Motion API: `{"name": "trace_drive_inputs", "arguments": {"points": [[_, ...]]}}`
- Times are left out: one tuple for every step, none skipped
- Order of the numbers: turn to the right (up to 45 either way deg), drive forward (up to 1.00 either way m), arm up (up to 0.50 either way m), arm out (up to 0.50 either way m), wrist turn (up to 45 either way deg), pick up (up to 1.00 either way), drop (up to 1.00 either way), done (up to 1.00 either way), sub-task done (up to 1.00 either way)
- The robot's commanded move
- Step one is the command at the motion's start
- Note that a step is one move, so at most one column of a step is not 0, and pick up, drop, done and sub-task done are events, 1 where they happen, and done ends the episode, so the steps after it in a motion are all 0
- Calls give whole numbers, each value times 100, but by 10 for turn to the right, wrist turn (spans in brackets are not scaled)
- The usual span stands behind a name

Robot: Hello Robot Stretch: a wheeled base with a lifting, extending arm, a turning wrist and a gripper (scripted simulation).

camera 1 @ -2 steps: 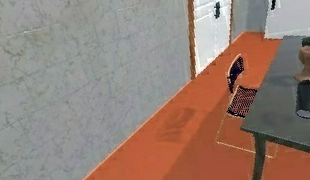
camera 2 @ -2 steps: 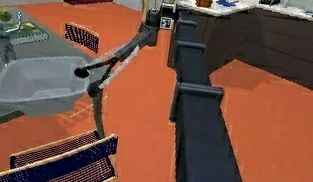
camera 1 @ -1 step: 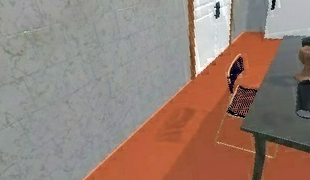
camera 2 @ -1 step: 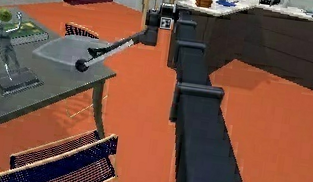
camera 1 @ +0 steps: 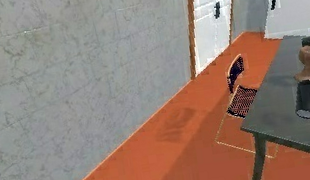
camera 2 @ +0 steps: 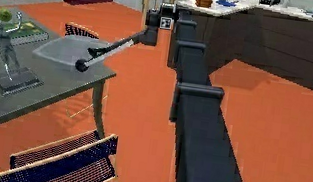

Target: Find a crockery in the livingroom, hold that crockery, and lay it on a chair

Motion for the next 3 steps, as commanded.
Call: {"name": "trace_drive_inputs", "arguments": {"points": [[0, 0, -50, 0, 0, 0, 0, 0, 0], [0, 0, 0, 0, 0, 0, 100, 0, 0], [0, 0, 0, -10, 0, 0, 0, 0, 0]]}}
